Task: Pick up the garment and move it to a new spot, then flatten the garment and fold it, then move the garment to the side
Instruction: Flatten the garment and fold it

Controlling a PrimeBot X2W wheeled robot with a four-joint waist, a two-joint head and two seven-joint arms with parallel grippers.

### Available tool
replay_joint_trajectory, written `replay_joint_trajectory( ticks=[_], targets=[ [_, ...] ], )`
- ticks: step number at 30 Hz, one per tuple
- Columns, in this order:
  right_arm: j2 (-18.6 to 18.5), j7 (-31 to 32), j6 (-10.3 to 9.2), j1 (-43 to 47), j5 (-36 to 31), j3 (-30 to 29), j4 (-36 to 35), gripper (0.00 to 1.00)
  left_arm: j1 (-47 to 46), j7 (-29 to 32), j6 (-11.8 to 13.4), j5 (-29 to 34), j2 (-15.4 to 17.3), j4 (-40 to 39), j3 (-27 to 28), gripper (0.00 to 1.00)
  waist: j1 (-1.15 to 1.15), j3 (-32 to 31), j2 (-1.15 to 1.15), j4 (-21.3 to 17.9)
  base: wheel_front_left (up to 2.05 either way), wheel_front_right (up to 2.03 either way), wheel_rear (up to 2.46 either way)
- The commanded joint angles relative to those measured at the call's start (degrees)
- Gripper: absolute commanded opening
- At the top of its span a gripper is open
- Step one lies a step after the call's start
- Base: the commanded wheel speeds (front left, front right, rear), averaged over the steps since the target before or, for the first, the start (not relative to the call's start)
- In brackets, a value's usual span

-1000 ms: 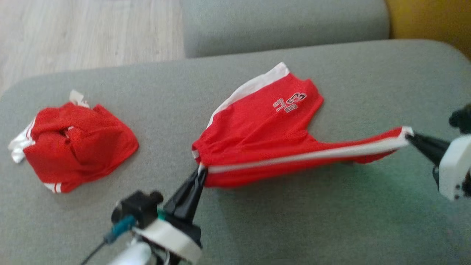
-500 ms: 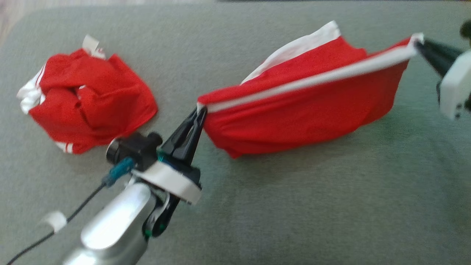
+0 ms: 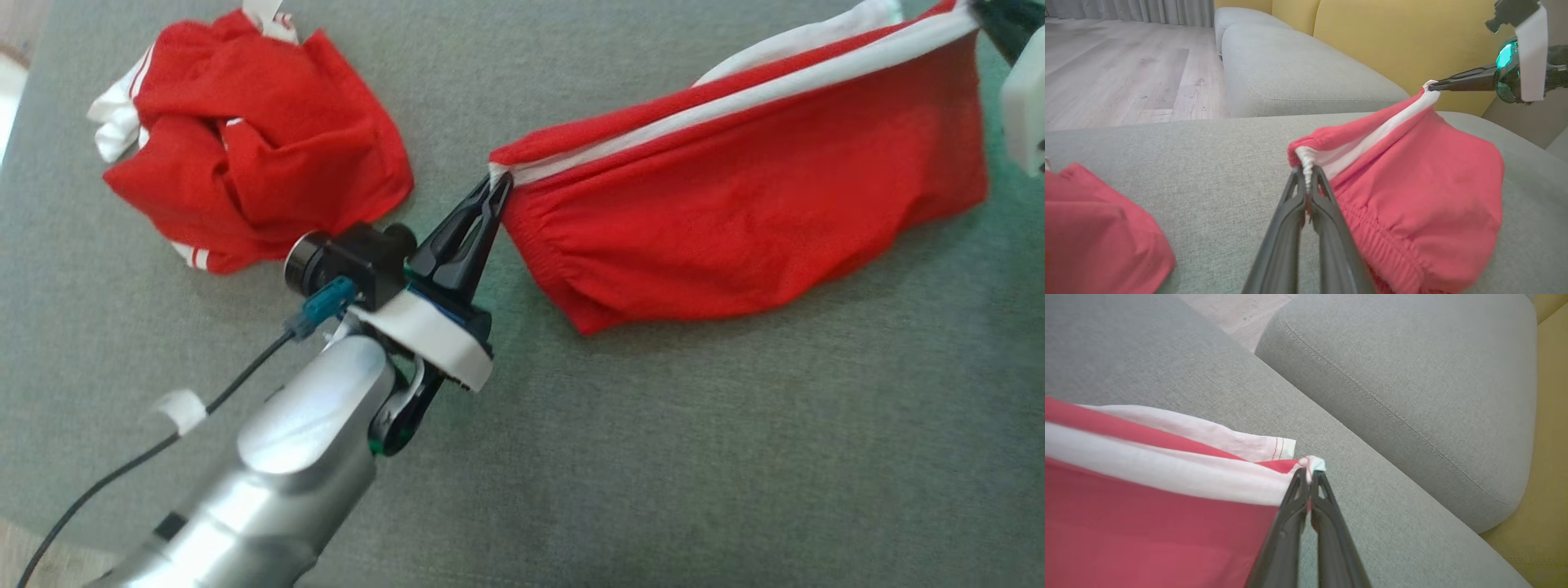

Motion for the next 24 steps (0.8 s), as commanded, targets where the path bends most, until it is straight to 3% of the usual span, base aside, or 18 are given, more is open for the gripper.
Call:
replay_joint_trajectory(
  ticks=[1,5,6,7,8,9,17,24],
  targets=[
    [-1.0,-0.6,-0.05,-0.8,0.2,0.0,-0.1,0.0,-2.4,-0.7,-0.2,0.3,0.9,-0.6,1.8,0.0,-0.01,1.1,0.0,0.9,0.0,0.0,0.0],
    [-0.7,-2.1,-0.05,-2.6,1.4,1.5,2.9,0.0,-4.1,-1.4,-1.1,0.4,-0.6,2.0,1.8,0.0,-0.01,2.4,0.0,1.5,0.0,0.0,0.0],
    [-0.5,-2.9,-0.05,-3.0,1.6,1.6,3.6,0.13,-4.4,-1.6,-1.3,0.4,-0.9,2.7,1.8,0.0,-0.01,2.6,0.0,1.6,0.0,0.0,0.0],
    [-0.2,-3.9,-0.05,-3.4,1.6,1.6,4.5,0.9,-4.6,-1.6,-1.5,0.3,-1.2,3.4,1.8,0.0,-0.01,2.7,0.0,1.6,0.0,0.0,0.0],
    [0.1,-4.7,-0.05,-3.6,1.3,1.8,5.6,1.0,-4.9,-1.8,-1.6,0.4,-1.4,4.1,1.8,0.35,-0.01,2.7,0.0,1.6,0.0,0.0,0.0],
    [0.4,-5.3,-0.05,-3.6,0.9,2.4,6.4,1.0,-5.1,-1.9,-1.6,0.5,-1.6,4.6,1.9,1.0,-0.01,2.7,0.0,1.6,0.0,0.0,0.0],
    [5.2,-16.5,-0.05,-3.5,0.7,-1.6,14.8,1.0,-4.3,-3.0,-0.3,0.5,-0.9,6.4,5.5,1.0,-0.01,-0.9,0.0,-1.0,0.0,0.0,0.0],
    [11.5,-28.6,-0.05,-0.3,2.4,-7.8,17.2,1.0,0.5,-3.2,3.6,2.6,0.8,-1.5,15.6,1.0,-0.01,-7.0,0.0,-4.6,0.0,0.0,0.0]
  ],
)
